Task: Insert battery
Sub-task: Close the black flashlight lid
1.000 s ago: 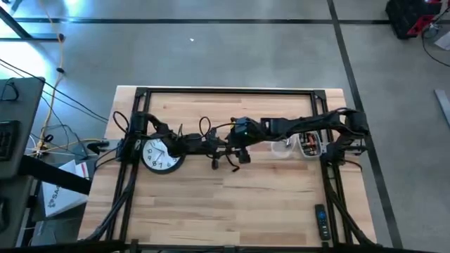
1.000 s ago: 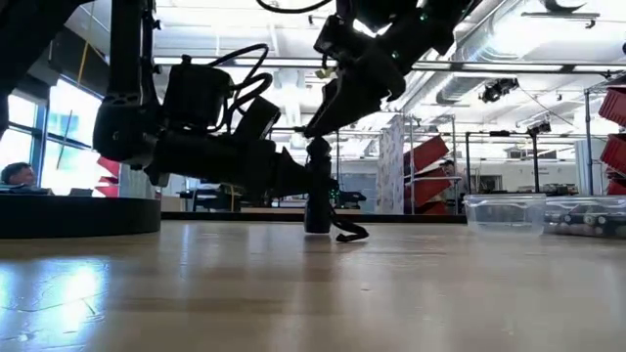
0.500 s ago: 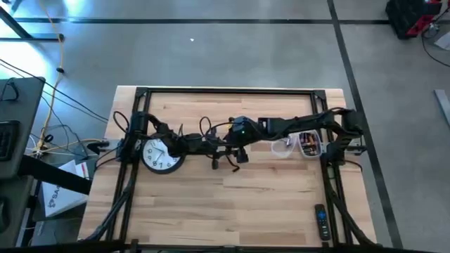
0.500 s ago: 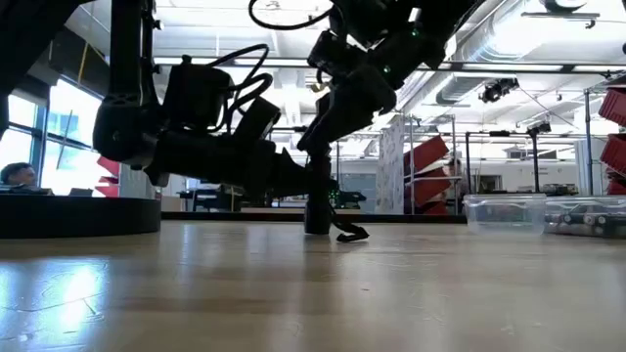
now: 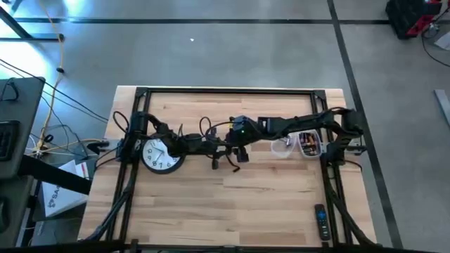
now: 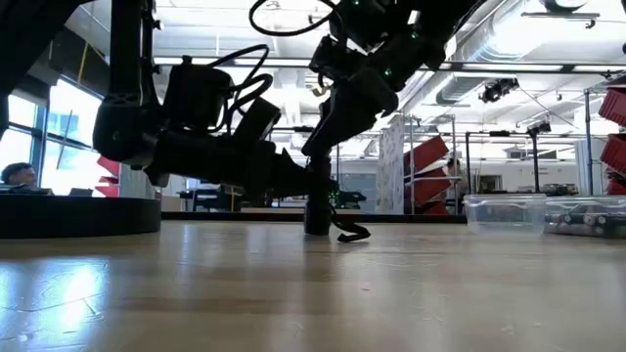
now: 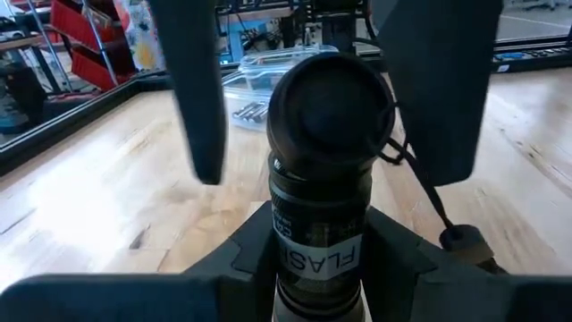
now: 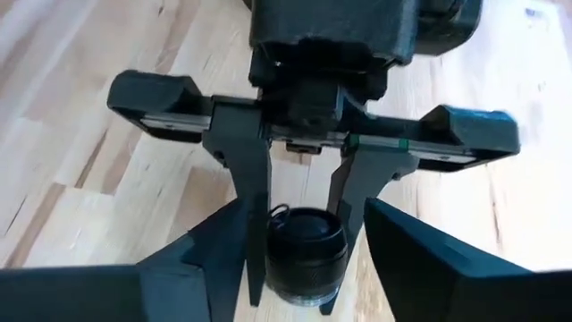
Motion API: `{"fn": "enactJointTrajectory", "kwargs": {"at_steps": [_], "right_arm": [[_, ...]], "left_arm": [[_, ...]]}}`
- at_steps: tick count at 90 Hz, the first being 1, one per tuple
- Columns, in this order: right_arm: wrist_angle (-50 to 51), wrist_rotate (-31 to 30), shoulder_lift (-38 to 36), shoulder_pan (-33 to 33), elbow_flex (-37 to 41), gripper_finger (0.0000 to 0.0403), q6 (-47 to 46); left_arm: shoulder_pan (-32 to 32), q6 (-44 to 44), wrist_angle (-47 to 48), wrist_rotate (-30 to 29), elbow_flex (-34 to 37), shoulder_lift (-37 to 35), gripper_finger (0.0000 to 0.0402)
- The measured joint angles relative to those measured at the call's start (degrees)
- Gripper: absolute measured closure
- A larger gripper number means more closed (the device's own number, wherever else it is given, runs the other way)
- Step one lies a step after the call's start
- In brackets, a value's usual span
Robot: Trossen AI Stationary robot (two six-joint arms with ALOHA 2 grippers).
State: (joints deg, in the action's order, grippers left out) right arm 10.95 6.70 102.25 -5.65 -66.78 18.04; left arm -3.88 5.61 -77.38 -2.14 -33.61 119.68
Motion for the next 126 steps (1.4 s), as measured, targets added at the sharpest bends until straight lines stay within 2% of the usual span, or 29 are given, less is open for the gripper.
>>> {"fn": "enactJointTrajectory", "kwargs": {"at_steps": [41, 75, 108, 116, 126], "right_arm": [[-0.49, -0.15, 0.03, 0.00, 0.02, 0.0234, -1.51], [0.40, -0.20, 0.03, 0.00, 0.02, 0.0311, -2.89], [-0.21, -0.35, -3.38, 0.00, 0.20, 0.0316, -6.76], [-2.00, 0.06, -3.85, 0.12, 0.57, 0.0316, -7.29], [-11.96, 0.77, -5.12, 0.44, 6.58, 0.0317, -9.18]], "left_arm": [[-0.02, 0.00, -0.02, -0.01, 0.00, 0.00, 0.0307], [0.00, 0.00, 0.04, 0.01, 0.00, 0.00, 0.0307], [-0.02, 0.00, -0.07, -0.03, -0.02, 0.00, 0.0307], [-0.02, 0.00, -0.07, -0.02, 0.02, 0.00, 0.0307], [-0.02, -0.04, -0.45, -0.02, 0.56, 0.00, 0.0307]]}}
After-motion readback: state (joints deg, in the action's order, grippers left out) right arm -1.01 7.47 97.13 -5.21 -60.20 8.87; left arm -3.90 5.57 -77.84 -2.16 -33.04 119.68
